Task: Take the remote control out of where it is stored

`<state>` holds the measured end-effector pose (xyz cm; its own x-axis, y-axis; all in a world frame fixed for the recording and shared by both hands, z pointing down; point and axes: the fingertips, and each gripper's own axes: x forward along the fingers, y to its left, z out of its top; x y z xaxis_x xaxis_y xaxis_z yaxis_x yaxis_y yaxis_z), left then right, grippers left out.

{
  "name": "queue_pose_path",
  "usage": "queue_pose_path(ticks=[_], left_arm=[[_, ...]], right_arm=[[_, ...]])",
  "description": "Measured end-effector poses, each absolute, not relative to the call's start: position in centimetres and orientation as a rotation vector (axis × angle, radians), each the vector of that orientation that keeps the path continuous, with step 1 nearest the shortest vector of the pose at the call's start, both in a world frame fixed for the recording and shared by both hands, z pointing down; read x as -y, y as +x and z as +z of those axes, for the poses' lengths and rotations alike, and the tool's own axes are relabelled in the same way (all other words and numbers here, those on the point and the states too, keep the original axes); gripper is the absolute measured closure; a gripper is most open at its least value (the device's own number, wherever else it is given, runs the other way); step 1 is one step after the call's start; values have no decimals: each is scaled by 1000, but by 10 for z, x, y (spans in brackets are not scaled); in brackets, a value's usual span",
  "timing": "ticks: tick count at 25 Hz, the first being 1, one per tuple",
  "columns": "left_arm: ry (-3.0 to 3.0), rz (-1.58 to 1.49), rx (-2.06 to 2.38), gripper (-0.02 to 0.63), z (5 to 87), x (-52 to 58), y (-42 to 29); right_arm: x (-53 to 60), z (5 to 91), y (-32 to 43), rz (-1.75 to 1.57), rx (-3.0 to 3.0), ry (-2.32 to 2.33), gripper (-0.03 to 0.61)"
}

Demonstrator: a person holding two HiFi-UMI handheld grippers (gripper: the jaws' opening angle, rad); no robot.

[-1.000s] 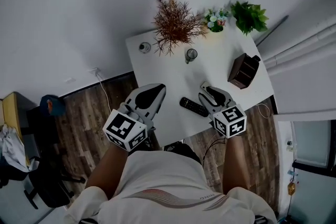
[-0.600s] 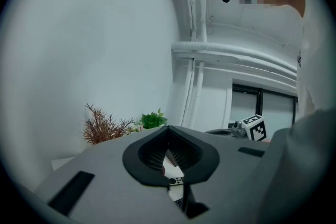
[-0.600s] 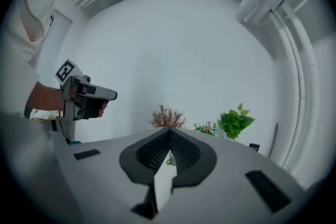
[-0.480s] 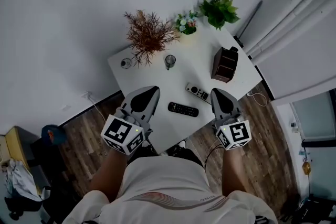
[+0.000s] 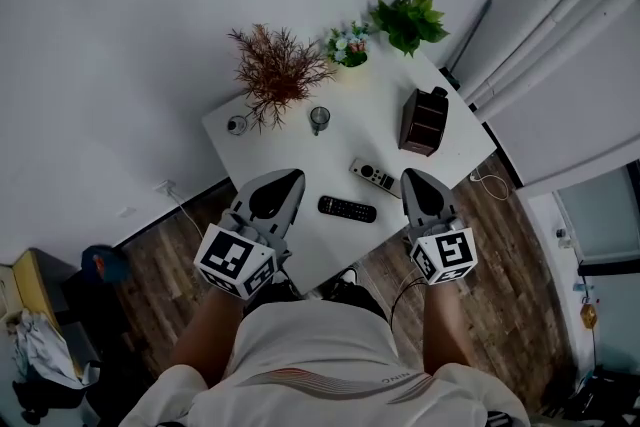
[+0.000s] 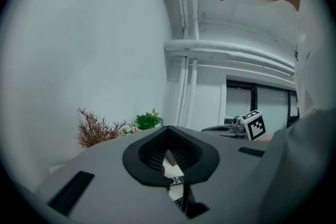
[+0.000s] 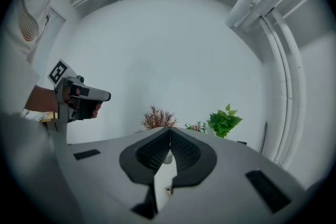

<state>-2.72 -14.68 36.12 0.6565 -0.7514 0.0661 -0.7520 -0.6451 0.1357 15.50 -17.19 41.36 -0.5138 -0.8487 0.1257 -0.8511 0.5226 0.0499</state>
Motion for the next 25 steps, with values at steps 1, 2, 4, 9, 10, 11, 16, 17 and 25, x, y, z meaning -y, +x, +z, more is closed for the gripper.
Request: queue_pose_path(ticks=[1,2,4,9,10,11,16,17,25], left_arm=[[2717,6,1249,609,361,146,-29],[2714,5,1254,609,361,145,-30],[2711,5,1262,609,361,143,-33],[2700,19,1274,609,366,139,-38],[2696,23,1278,609,367,139,-39],[2693,28,1282,609,368,139,-40],[2682,48,1290,609,374,139,-36],[2678,53,1292,609,375,139,-34],[2627,96,1334,609,389,155,-18]], right_arm=[[173,413,155,24,2617,1476,563],[174,413,156,22,2609,1483,563],[176,414,159,25,2595,1506,563],[189,415,175,33,2535,1615,561],[194,415,181,33,2509,1651,561],[201,415,188,31,2477,1689,561],[246,417,233,18,2267,1903,558],[256,419,243,26,2228,1940,557],[347,457,293,179,2042,2037,421]])
